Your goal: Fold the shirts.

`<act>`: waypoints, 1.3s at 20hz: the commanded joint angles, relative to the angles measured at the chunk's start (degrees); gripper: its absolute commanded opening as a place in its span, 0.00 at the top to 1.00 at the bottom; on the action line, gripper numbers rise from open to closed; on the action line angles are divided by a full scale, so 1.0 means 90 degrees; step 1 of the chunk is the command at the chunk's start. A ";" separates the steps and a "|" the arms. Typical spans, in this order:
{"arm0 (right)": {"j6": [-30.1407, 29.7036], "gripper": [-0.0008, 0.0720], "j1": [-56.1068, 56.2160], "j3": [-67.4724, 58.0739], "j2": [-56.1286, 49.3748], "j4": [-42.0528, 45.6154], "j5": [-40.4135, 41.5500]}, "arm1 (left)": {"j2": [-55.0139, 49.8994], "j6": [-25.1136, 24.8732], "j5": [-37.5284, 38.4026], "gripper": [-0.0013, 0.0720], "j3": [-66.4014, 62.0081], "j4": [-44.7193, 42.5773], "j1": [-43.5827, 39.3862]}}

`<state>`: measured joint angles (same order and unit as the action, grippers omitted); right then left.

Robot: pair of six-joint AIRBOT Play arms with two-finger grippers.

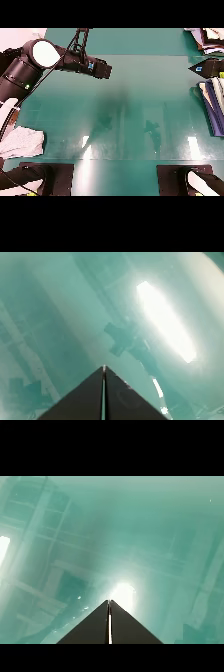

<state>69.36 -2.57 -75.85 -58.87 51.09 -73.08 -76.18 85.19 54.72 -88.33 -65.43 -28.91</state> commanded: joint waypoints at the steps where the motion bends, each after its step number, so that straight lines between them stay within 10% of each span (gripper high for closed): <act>1: 0.0002 0.97 0.0002 0.0002 0.0002 -0.0002 -0.0070 | 0.0000 0.0027 -0.0355 0.95 0.0000 0.0029 -0.0005; 7: 0.0002 0.97 0.0002 0.0002 0.0002 -0.0002 -0.0236 | 0.0690 -0.0182 0.2467 0.95 0.0236 -0.0916 0.1331; 16: 0.0005 0.97 0.0002 0.0002 0.0002 -0.0005 -0.0236 | 0.3575 0.0012 0.3606 0.94 0.3772 -0.3713 0.4486; 18: 0.0005 0.97 0.0002 0.0002 0.0002 -0.0002 -0.0238 | 0.3570 0.0049 0.3628 0.24 0.4245 -0.3728 0.4945; 19: 0.0005 0.97 0.0002 0.0002 0.0002 -0.0002 -0.0240 | 0.3570 0.0044 0.3473 0.12 0.4507 -0.3752 0.5102; 26: 0.0005 0.97 0.0002 0.0002 0.0002 -0.0002 -0.0270 | 0.3570 0.0780 0.2016 0.13 0.6414 -0.4051 0.5756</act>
<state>69.38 -2.55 -75.85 -58.87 51.07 -75.29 -44.27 89.91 77.58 -36.75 -100.47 20.75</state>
